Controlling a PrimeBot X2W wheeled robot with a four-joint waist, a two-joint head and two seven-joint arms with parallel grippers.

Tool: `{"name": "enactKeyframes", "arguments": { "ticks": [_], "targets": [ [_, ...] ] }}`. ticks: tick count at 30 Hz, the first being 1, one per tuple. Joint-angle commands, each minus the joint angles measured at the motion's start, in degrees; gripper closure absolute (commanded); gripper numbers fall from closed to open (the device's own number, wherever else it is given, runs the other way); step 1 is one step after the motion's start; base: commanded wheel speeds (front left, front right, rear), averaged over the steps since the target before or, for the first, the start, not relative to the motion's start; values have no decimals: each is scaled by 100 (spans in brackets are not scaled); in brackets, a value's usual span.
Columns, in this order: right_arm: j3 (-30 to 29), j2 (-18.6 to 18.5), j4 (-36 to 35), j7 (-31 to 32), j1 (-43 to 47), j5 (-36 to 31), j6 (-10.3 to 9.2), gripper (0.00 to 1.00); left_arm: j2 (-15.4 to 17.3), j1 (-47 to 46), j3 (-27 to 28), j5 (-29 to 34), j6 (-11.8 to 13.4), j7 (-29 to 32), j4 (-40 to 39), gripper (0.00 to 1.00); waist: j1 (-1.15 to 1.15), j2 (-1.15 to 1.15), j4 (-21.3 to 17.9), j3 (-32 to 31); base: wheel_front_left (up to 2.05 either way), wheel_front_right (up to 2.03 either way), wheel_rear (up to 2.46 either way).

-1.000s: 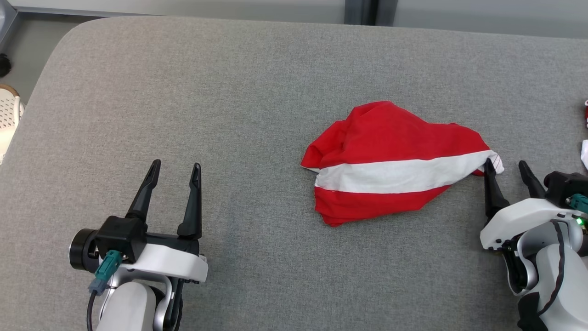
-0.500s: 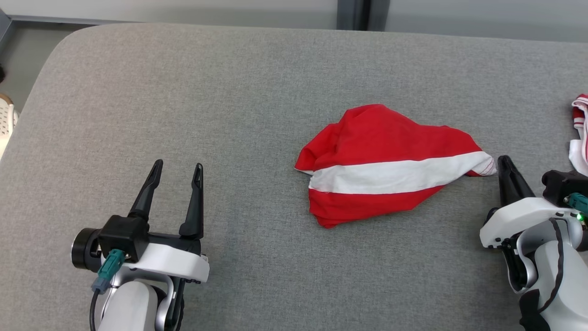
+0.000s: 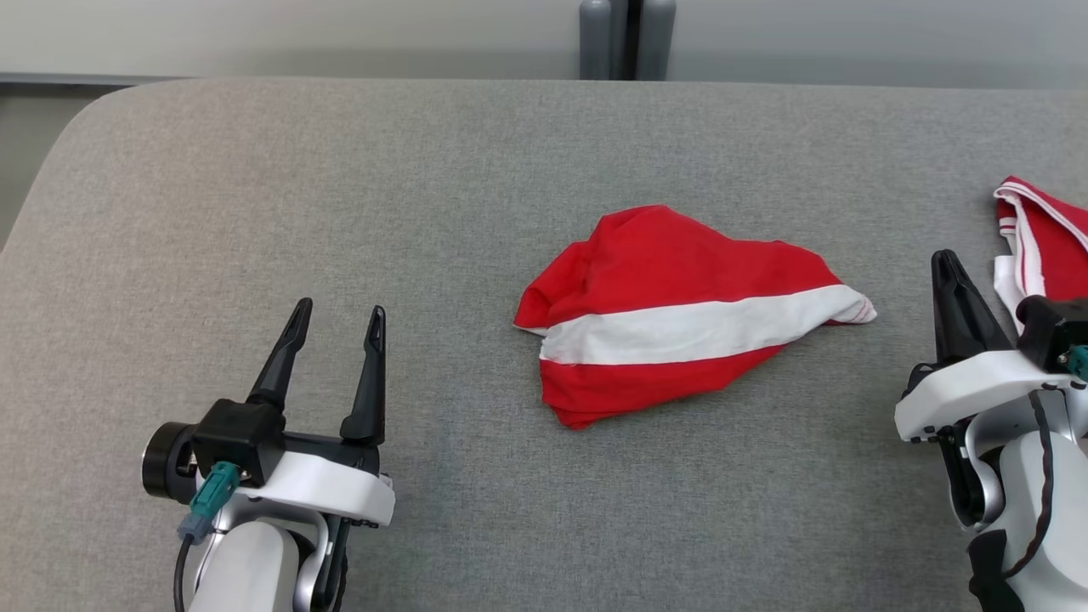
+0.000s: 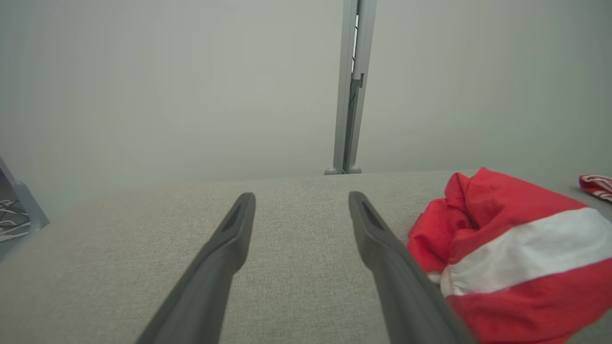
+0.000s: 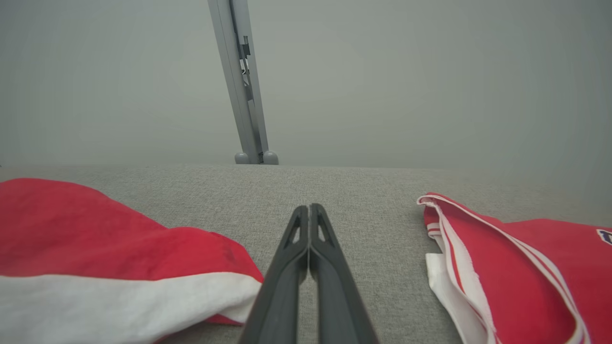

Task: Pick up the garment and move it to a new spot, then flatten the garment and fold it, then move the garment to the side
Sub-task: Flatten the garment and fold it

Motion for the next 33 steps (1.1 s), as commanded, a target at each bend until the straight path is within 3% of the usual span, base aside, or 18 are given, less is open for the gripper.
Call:
{"name": "enactKeyframes", "arguments": {
  "ticks": [1, 22, 23, 24, 33],
  "targets": [
    [7, -13, -68, 51, 70, -54, 1, 100, 15, 19, -22, -43, 16, -18, -2, 0, 0, 0, -37, -40, 0, 0, 0],
    [388, 236, -1753, -48, 1323, -98, 1, 100, 15, 571, -28, -259, 260, -18, -208, 0, 0, 0, -410, -700, 0, 0, 0],
    [395, 242, -1799, -13, 1359, -88, 1, 61, 15, 607, -52, -265, 271, -18, -198, 0, 0, 0, -425, -712, 0, 0, 0],
    [390, 246, -1832, 6, 1391, -97, 1, 0, 16, 635, -67, -271, 285, -18, -200, 0, 0, 0, -435, -720, 0, 0, 0],
    [295, 263, -2031, 189, 1492, -121, 1, 0, 16, 612, -73, -289, 292, -18, -203, 0, 0, 0, -413, -690, 0, 0, 0]
  ]
}}
